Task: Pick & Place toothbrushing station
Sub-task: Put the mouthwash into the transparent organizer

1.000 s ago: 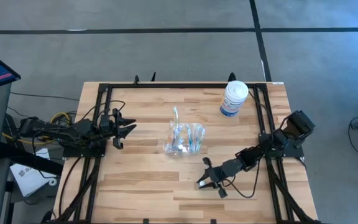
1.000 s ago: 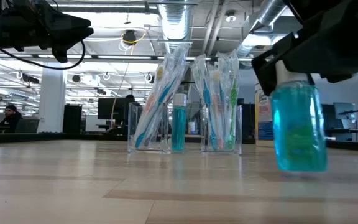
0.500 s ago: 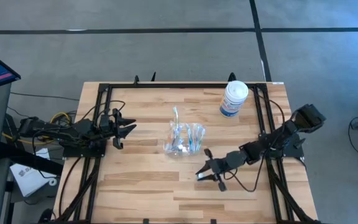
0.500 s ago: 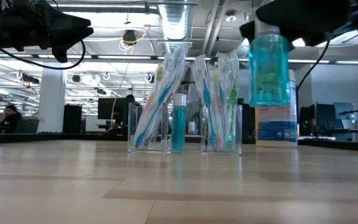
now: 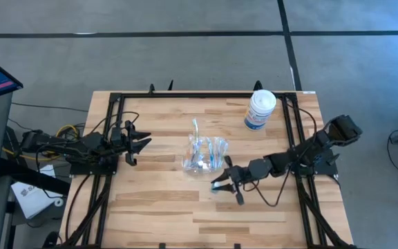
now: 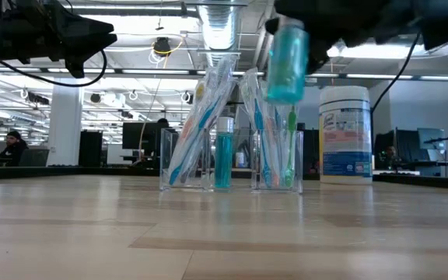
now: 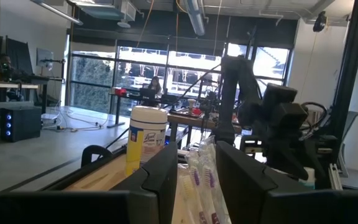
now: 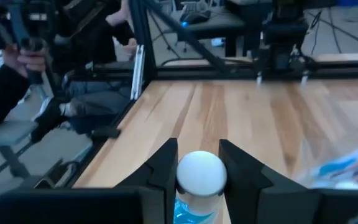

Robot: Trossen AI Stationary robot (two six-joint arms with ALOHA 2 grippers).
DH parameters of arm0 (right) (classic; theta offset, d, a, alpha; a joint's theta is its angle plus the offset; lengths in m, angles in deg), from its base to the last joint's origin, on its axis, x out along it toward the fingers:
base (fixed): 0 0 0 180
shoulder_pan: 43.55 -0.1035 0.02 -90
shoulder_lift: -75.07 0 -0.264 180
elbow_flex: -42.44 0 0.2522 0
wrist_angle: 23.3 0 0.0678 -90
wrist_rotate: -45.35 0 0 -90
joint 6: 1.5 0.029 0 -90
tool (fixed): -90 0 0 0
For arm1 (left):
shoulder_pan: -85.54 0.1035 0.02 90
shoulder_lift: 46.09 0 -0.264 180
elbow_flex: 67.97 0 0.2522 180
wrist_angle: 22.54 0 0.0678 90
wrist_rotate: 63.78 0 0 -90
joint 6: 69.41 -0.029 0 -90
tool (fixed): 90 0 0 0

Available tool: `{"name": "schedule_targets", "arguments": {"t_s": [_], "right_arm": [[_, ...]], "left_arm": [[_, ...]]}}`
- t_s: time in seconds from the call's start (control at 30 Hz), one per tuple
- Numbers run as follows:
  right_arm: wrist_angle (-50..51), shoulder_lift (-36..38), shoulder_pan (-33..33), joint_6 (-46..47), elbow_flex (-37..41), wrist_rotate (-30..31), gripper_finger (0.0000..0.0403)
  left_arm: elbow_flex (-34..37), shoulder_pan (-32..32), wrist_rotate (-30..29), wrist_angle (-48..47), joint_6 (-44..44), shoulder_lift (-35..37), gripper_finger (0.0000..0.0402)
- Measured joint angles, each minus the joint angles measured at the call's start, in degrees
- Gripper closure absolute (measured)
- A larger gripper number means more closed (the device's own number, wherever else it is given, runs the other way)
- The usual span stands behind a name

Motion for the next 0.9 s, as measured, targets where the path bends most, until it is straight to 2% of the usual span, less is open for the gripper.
{"name": "schedule_targets", "arguments": {"t_s": [0.4, 0.9], "right_arm": [[10.9, 0.4, 5.4, -5.0, -8.8, 0.4, 0.0318], [13.6, 0.4, 12.0, -4.1, -9.1, 1.1, 0.0318]], "left_arm": [[0.0, 0.0, 0.0, 0.0, 0.0, 0.0, 0.0298], [0.0, 0.0, 0.0, 0.6, 0.0, 0.0, 0.0298]]}}
